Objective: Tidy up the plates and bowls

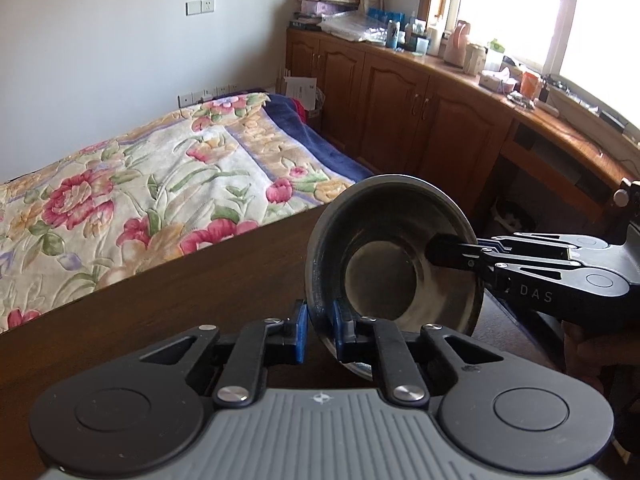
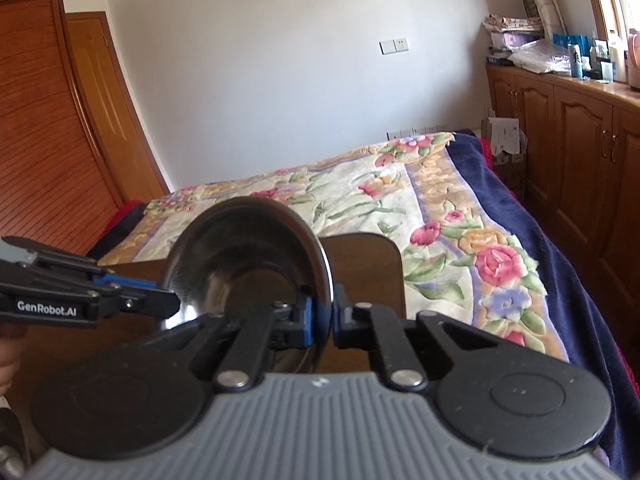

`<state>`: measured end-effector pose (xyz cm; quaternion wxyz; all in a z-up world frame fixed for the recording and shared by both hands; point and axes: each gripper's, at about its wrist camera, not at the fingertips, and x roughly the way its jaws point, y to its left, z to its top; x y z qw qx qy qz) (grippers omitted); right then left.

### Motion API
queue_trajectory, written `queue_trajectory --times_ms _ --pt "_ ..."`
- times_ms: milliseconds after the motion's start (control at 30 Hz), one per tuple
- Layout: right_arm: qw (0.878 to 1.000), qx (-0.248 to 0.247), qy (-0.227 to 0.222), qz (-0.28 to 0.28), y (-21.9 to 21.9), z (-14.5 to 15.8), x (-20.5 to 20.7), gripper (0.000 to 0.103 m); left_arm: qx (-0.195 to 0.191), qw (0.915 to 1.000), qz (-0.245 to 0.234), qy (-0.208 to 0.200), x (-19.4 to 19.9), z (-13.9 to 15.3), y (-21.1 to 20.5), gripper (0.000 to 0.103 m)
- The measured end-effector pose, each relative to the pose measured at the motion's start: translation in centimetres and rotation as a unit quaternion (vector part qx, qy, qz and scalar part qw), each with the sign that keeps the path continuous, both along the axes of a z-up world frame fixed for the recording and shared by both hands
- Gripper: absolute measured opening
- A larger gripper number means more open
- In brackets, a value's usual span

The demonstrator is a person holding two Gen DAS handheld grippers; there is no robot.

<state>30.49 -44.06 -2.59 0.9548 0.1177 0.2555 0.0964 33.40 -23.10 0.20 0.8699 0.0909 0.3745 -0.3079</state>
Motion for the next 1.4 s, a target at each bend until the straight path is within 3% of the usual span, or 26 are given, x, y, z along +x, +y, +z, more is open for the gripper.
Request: queue_trajectory --times_ms 933,1400 --pt "0.997 -0.015 -0.078 0.026 3.9 6.7 -5.2 0.012 -0.04 0.9956 0.007 -0.084 -8.4 7.6 6.1 0.014" --pt "0.994 -0.033 -0.098 0.042 7.0 8.1 -9.8 0.012 -0.058 0.9925 0.011 -0.107 -14.3 8.8 10.3 0.015"
